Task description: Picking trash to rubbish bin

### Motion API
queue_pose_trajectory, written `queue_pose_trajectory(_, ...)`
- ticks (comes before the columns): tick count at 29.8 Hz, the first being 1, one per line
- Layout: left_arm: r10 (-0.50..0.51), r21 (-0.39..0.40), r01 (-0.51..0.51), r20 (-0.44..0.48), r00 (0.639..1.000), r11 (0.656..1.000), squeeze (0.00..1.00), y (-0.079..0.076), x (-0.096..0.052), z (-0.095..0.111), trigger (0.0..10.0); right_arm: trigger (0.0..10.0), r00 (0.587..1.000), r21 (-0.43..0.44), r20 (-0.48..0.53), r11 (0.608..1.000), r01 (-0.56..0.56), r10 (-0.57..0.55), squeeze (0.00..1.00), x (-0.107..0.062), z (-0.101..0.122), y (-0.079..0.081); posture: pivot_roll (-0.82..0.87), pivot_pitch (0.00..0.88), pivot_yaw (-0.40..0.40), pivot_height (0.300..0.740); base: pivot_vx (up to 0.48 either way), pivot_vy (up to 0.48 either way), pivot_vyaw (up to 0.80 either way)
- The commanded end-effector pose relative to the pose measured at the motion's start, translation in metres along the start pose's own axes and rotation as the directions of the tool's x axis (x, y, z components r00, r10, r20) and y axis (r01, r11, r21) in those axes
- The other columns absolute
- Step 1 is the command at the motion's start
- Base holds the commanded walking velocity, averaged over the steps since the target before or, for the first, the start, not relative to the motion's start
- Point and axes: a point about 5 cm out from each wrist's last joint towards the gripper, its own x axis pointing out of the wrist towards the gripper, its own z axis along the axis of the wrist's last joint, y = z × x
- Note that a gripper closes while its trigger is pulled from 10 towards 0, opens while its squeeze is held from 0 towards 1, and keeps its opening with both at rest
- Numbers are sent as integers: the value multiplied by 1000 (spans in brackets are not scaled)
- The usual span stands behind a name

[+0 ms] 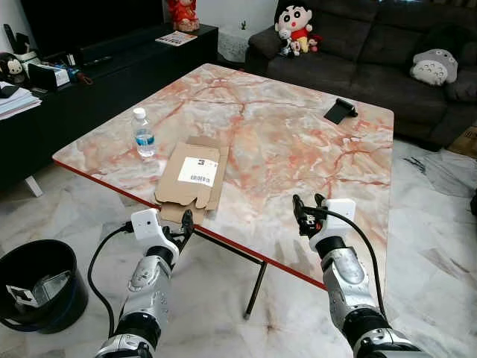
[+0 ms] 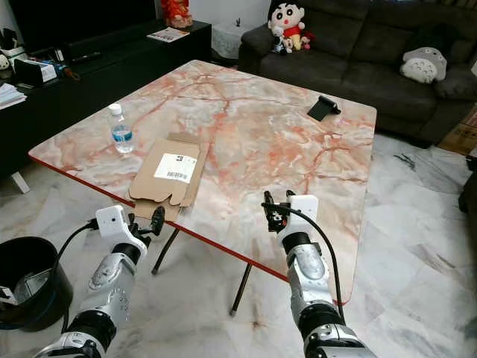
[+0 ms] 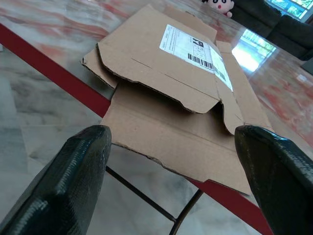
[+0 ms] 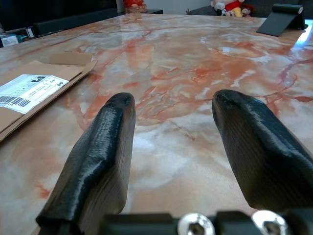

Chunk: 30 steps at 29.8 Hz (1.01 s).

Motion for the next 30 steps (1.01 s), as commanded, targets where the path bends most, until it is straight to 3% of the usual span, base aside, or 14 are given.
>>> queue_pose_trajectory(1, -14, -27, 14, -11, 1000, 1000, 0, -1, -2, -3, 10000, 10000, 1000, 0, 0, 1000, 11, -11, 0, 0, 1, -4, 110, 0, -106, 740, 0, 0, 0)
queue_pose_trajectory(6, -26, -35, 25, -11, 1000, 999, 0, -2, -3, -4, 10000, 10000, 1000, 0, 0, 1000, 11, -11, 0, 0, 1, -4, 110, 0, -106, 740, 0, 0, 0)
queue_pose_trajectory(12, -122, -26, 122, 1, 992, 992, 0, -14, -6, -4, 10000, 10000, 1000, 0, 1, 1000, 8, -8, 0, -1, 1, -4, 110, 0, -106, 740, 0, 0, 0)
queue_pose_trajectory(30, 16, -199, -13, 14, 1000, 980, 0, 10, -5, 1, 10000, 10000, 1000, -1, -1, 1000, 8, -8, 0, -1, 1, -4, 110, 0, -106, 740, 0, 0, 0)
